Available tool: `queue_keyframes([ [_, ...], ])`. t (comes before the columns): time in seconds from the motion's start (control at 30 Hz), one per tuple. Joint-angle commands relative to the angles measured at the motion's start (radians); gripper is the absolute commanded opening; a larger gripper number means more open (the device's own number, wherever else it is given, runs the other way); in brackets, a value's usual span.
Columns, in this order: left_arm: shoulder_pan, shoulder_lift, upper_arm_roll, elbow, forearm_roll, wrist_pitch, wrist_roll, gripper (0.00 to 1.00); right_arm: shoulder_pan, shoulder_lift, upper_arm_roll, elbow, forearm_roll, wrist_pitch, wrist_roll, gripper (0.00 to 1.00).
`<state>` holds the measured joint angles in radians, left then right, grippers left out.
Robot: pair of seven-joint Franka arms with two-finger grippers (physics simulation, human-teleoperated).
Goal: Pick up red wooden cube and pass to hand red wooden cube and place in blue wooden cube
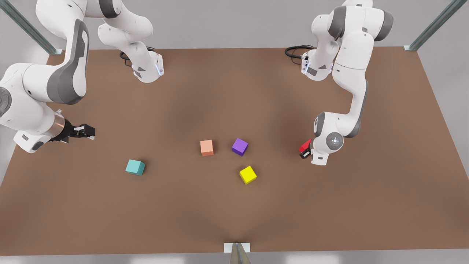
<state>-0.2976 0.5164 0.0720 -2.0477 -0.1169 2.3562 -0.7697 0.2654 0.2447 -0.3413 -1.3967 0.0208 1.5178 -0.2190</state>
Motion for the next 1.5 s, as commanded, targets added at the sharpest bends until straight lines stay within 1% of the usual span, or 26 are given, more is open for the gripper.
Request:
queue_keyframes([
  [0.0, 0.0, -0.006, -0.004, 0.003, -0.006, 0.017, -0.005, 0.66, 0.0, -0.001, -0.001, 0.001, 0.001, -0.001, -0.007, 1.0],
  [0.03, 0.009, -0.016, -0.03, 0.018, -0.047, 0.012, -0.006, 0.66, -0.002, -0.001, -0.001, 0.001, 0.001, -0.001, -0.016, 1.0],
  [0.07, 0.037, 0.002, -0.09, 0.078, -0.112, -0.021, -0.006, 0.66, -0.002, -0.001, -0.001, 0.001, 0.001, -0.001, -0.016, 1.0],
  [0.1, 0.034, 0.01, -0.103, 0.156, -0.131, -0.102, -0.01, 0.66, -0.002, -0.001, -0.001, 0.001, 0.001, -0.001, -0.016, 1.0],
  [0.17, 0.032, 0.017, -0.141, 0.398, -0.22, -0.391, -0.011, 0.66, 0.0, 0.001, -0.001, -0.001, 0.001, -0.001, -0.016, 1.0],
  [0.2, 0.031, 0.036, -0.179, 0.486, -0.296, -0.442, -0.049, 0.67, 0.0, 0.001, -0.001, 0.001, 0.001, -0.001, -0.016, 1.0],
  [0.23, 0.031, 0.102, -0.273, 0.596, -0.379, -0.445, -0.16, 0.68, 0.0, 0.002, -0.001, 0.002, -0.001, -0.001, -0.014, 1.0],
  [0.3, 0.031, 0.215, -0.458, 0.777, -0.408, -0.443, -0.276, 0.68, 0.021, 0.007, 0.002, 0.018, 0.002, 0.019, -0.028, 1.0],
  [0.33, 0.031, 0.275, -0.55, 0.862, -0.454, -0.434, -0.244, 0.68, 0.04, 0.044, 0.004, 0.045, 0.028, 0.038, -0.105, 1.0],
  [0.37, 0.031, 0.33, -0.62, 0.902, -0.461, -0.434, -0.048, 0.68, 0.035, 0.103, 0.004, 0.081, 0.149, 0.036, -0.195, 1.0],
  [0.43, 0.037, 0.409, -0.624, 0.905, -0.687, -0.382, 0.248, 0.68, 0.028, 0.169, 0.002, 0.082, 0.341, 0.027, -0.345, 1.0],
  [0.53, 0.106, 0.447, -0.618, 0.897, -0.827, -0.394, 0.382, 0.68, -0.035, 0.329, 0.002, 0.185, 0.594, 0.027, -0.749, 1.0],
  [0.6, 0.113, 0.465, -0.618, 0.897, -0.822, -0.396, 0.51, 0.68, -0.061, 0.401, 0.002, 0.188, 0.796, 0.028, -1.055, 1.0],
  [0.63, 0.126, 0.467, -0.617, 0.897, -0.816, -0.397, 0.581, 0.71, -0.066, 0.444, 0.002, 0.218, 0.878, 0.03, -1.186, 1.0],
  [0.67, 0.153, 0.467, -0.617, 0.896, -0.813, -0.397, 0.638, 0.71, -0.071, 0.488, 0.002, 0.272, 0.947, 0.03, -1.278, 1.0],
  [0.7, 0.176, 0.481, -0.617, 0.894, -0.822, -0.39, 0.707, 0.71, -0.071, 0.505, 0.004, 0.272, 1.008, 0.028, -1.344, 1.0],
  [0.77, 0.178, 0.525, -0.617, 0.899, -0.872, -0.278, 0.865, 0.7, -0.067, 0.539, 0.051, 0.286, 1.097, 0.03, -1.525, 1.0],
  [0.8, 0.176, 0.533, -0.618, 0.899, -0.902, -0.25, 0.938, 0.7, -0.067, 0.559, 0.062, 0.303, 1.151, 0.038, -1.605, 1.0],
  [0.83, 0.163, 0.547, -0.62, 0.899, -0.902, -0.161, 1.045, 0.7, -0.067, 0.573, 0.064, 0.311, 1.191, 0.042, -1.672, 1.0],
  [0.9, 0.083, 0.551, -0.623, 0.909, -0.9, 0.005, 1.126, 0.7, -0.066, 0.582, 0.077, 0.314, 1.254, 0.09, -1.806, 1.0],
  [0.93, 0.072, 0.551, -0.626, 0.913, -0.902, 0.008, 1.123, 0.7, -0.063, 0.596, 0.079, 0.318, 1.298, 0.093, -1.83, 1.0],
  [0.97, 0.072, 0.551, -0.633, 0.914, -0.903, 0.006, 1.124, 0.7, -0.064, 0.622, 0.122, 0.318, 1.338, 0.102, -1.873, 1.0],
  [1.03, 0.084, 0.548, -0.646, 0.914, -0.902, -0.009, 1.126, 0.7, -0.064, 0.653, 0.165, 0.338, 1.374, 0.104, -1.918, 1.0],
  [1.23, 0.084, 0.545, -0.656, 0.922, -0.905, -0.002, 1.119, 0.7, -0.067, 0.653, 0.185, 0.312, 1.377, 0.05, -1.978, 1.0],
  [1.37, 0.089, 0.545, -0.658, 0.922, -0.908, 0.0, 1.121, 0.7, -0.061, 0.637, 0.191, 0.231, 1.378, 0.032, -2.019, 1.0],
  [1.47, 0.089, 0.55, -0.666, 0.923, -0.997, 0.009, 1.132, 0.7, -0.055, 0.608, 0.22, 0.143, 1.39, 0.036, -2.045, 1.0],
])
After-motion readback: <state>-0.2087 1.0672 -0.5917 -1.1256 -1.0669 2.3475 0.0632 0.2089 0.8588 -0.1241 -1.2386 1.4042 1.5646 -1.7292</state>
